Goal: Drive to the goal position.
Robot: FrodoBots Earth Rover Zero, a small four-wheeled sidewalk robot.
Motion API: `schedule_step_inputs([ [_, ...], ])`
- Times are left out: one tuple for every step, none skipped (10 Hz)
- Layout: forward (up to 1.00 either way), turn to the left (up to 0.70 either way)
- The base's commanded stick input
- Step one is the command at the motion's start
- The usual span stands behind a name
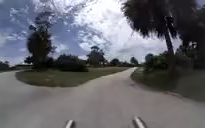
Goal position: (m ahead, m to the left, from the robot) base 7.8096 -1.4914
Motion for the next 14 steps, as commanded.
schedule_step_inputs([
  [0.85,0.0],
  [0.85,0.0],
  [0.85,0.0],
  [0.85,0.0],
  [0.85,0.0],
  [0.85,0.0],
  [0.85,0.0],
  [0.85,0.0],
  [0.85,0.0],
  [0.85,0.0],
  [0.85,0.0],
  [0.85,0.0],
  [0.85,0.0],
  [0.85,0.0],
])
